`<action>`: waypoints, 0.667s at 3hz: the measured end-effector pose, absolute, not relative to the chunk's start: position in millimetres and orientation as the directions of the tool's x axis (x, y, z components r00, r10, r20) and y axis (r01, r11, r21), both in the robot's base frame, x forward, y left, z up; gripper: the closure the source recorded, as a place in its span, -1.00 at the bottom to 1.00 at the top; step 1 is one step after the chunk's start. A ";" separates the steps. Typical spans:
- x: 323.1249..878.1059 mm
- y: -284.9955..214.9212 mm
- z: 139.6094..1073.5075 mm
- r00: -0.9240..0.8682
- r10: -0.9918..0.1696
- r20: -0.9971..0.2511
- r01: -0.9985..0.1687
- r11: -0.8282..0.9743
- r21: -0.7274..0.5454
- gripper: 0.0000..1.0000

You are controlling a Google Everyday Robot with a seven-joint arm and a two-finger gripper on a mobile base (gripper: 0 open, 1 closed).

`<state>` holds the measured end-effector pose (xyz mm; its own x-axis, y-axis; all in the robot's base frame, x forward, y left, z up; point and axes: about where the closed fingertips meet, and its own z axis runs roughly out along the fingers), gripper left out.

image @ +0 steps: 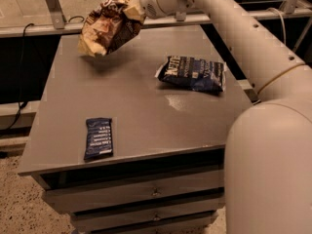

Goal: Pick brown chip bag

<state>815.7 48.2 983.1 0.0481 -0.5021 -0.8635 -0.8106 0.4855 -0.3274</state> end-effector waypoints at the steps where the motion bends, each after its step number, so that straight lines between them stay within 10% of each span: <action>1: 803.3 23.2 1019.0 0.072 -0.453 -0.889 -0.771 0.540 -0.338 1.00; 2: 802.4 18.7 1023.2 0.075 -0.447 -0.891 -0.764 0.549 -0.340 1.00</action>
Offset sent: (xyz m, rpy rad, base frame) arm -0.0114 -0.0230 0.0330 0.0539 -0.0470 -0.0408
